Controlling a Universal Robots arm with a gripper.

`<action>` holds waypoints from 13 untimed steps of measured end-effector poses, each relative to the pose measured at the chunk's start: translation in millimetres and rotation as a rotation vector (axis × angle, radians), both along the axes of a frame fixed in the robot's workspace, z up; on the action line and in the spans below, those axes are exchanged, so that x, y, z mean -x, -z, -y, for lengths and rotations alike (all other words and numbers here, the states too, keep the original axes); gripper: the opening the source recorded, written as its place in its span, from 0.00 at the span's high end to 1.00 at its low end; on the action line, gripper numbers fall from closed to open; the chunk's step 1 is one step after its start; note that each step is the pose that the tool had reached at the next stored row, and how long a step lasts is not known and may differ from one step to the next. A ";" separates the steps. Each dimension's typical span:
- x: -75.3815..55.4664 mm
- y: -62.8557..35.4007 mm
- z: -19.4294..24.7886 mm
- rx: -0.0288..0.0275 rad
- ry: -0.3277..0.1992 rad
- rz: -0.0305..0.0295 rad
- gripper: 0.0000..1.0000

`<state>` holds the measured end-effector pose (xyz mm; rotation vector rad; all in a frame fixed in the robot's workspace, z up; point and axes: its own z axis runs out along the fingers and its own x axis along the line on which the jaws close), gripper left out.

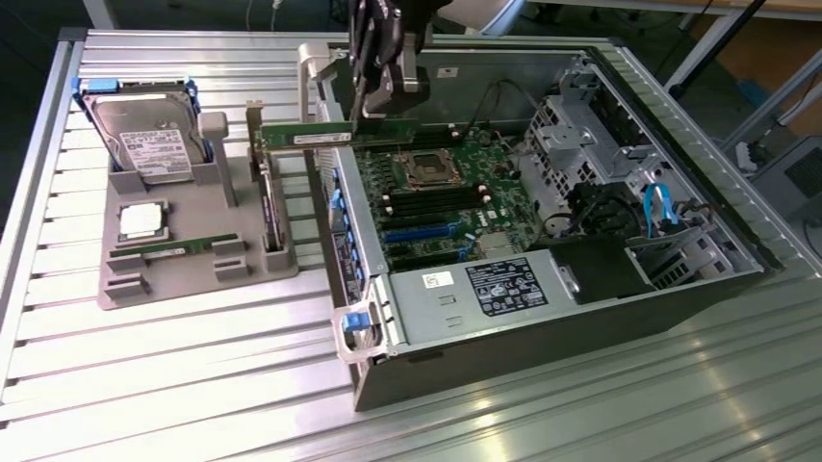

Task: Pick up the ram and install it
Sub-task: 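Pick up the ram and move it above insertion slot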

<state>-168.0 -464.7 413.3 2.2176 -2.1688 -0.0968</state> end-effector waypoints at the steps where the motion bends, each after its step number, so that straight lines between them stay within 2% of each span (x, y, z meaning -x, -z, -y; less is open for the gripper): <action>1: -2.8 0.0 0.0 0.0000 0.000 -0.0008 0.87; 8: -27.1 0.0 0.0 0.0000 0.000 -0.0061 0.87; 13: -43.9 0.0 0.0 0.0000 0.000 -0.0073 0.87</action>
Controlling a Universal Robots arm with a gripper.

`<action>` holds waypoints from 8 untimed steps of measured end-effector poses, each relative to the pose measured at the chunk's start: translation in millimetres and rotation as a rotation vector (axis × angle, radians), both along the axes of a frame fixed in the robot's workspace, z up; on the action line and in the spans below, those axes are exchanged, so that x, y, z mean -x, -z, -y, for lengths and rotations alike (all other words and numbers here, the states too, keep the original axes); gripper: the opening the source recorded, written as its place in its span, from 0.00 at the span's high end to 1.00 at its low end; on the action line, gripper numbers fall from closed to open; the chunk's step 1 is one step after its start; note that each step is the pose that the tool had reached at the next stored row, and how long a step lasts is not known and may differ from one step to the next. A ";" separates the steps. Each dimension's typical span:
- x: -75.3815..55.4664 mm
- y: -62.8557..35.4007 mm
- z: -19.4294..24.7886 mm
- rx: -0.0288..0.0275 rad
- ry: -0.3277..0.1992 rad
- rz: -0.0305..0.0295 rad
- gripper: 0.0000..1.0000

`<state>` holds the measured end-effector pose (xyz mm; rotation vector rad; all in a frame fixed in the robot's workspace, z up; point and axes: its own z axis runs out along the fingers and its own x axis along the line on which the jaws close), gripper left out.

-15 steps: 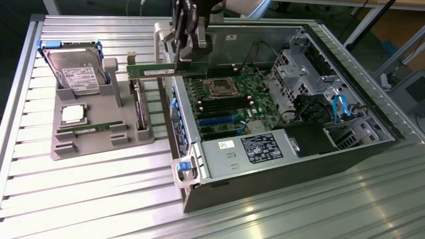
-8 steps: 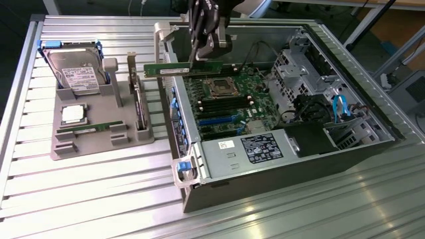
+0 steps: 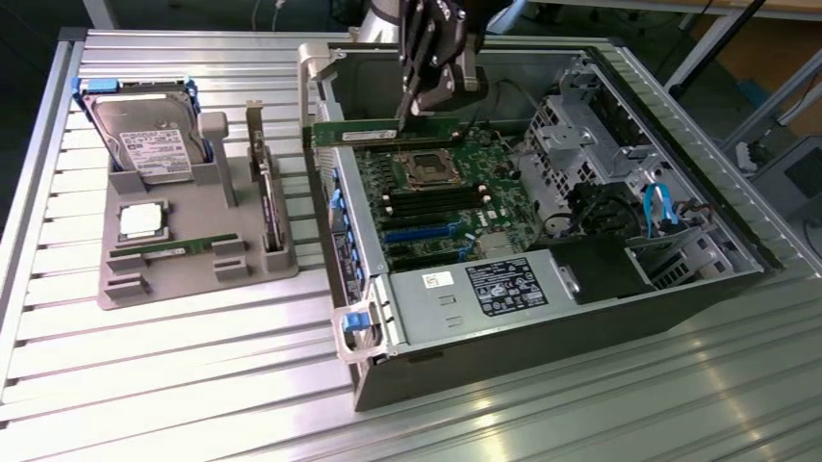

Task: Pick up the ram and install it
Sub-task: 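Pick up the ram and move it above insertion slot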

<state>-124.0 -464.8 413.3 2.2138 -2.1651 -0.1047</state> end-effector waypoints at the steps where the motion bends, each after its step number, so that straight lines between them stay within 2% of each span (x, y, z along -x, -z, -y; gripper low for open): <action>1: -3.0 0.0 0.0 0.0000 0.000 -0.0001 0.87; 8: -28.5 0.0 0.1 0.0000 0.000 -0.0023 0.87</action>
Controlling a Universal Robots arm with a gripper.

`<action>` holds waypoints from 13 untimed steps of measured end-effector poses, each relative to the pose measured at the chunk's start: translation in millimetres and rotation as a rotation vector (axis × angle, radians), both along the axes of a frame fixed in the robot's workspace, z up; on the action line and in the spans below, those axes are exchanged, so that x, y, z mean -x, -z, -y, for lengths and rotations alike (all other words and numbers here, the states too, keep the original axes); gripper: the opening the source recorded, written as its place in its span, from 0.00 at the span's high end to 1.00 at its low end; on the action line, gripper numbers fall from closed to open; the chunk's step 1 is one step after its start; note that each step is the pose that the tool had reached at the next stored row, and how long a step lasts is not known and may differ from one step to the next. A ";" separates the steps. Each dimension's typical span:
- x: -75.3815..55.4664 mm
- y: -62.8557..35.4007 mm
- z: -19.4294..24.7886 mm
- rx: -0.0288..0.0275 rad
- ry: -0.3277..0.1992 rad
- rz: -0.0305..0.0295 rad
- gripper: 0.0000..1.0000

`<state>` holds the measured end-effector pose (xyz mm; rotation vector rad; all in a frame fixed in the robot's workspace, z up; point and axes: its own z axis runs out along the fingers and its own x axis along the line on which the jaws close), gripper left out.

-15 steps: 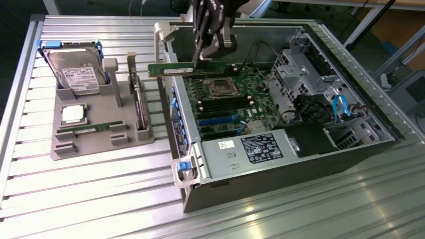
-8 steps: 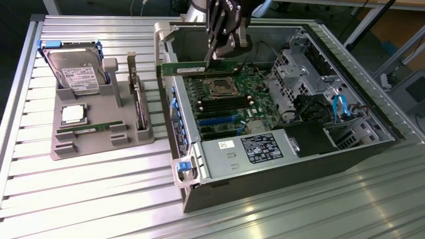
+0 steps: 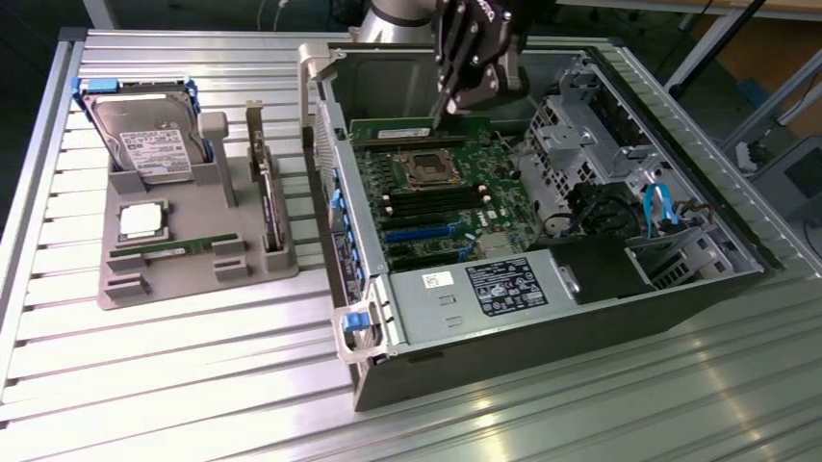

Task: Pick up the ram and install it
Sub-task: 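Pick up the ram and move it above insertion slot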

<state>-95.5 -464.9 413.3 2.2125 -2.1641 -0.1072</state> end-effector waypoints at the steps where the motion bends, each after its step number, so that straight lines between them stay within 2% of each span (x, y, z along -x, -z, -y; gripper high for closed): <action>1: -5.3 0.0 0.1 0.0000 0.000 -0.0007 0.87; 7: -40.1 0.0 1.0 0.0001 0.000 -0.0086 0.87; 13: -59.7 0.0 1.0 0.0000 0.000 -0.0109 0.87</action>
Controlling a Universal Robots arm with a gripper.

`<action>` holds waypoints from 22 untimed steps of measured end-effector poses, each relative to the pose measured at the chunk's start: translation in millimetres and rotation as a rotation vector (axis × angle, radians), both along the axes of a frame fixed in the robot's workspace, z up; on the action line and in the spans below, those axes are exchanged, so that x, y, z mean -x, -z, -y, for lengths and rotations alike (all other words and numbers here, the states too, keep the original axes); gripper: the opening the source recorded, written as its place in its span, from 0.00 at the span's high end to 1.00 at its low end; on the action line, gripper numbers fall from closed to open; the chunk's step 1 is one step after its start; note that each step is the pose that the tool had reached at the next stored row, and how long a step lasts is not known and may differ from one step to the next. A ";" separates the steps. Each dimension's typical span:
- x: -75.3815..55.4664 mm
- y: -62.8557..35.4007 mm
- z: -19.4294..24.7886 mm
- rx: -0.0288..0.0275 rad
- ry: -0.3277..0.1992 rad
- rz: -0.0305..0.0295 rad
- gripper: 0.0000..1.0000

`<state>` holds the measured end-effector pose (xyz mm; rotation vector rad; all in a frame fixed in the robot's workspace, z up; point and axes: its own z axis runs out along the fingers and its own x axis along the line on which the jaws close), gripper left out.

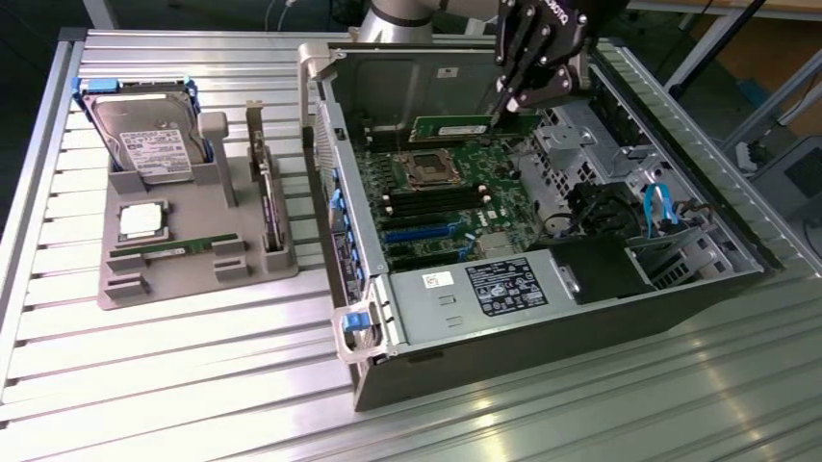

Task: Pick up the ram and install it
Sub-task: 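Pick up the ram and move it above insertion slot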

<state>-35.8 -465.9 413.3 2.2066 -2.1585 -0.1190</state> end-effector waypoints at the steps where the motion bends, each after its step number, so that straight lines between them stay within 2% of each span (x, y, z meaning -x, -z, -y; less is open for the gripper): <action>1: -2.0 0.0 0.0 0.0000 0.000 -0.0002 0.87; 3: -2.0 0.0 -0.1 0.0001 0.000 -0.0001 0.87; 8: -1.6 0.0 -0.8 -0.0001 -0.003 0.0174 0.87; 9: -1.3 0.0 -1.0 -0.0001 -0.004 0.0226 0.87; 11: -0.1 0.0 -1.4 -0.0001 -0.006 0.0383 0.87; 13: 1.7 0.0 -1.7 0.0001 -0.009 0.0603 0.87; 17: 1.7 -0.1 -1.9 0.0002 -0.009 0.0613 0.87; 19: 1.8 -0.1 -4.3 0.0001 -0.009 0.0614 0.87; 21: 1.8 0.0 -11.3 0.0001 -0.009 0.0614 0.87; 22: 1.8 0.2 -17.4 0.0000 -0.008 0.0614 0.87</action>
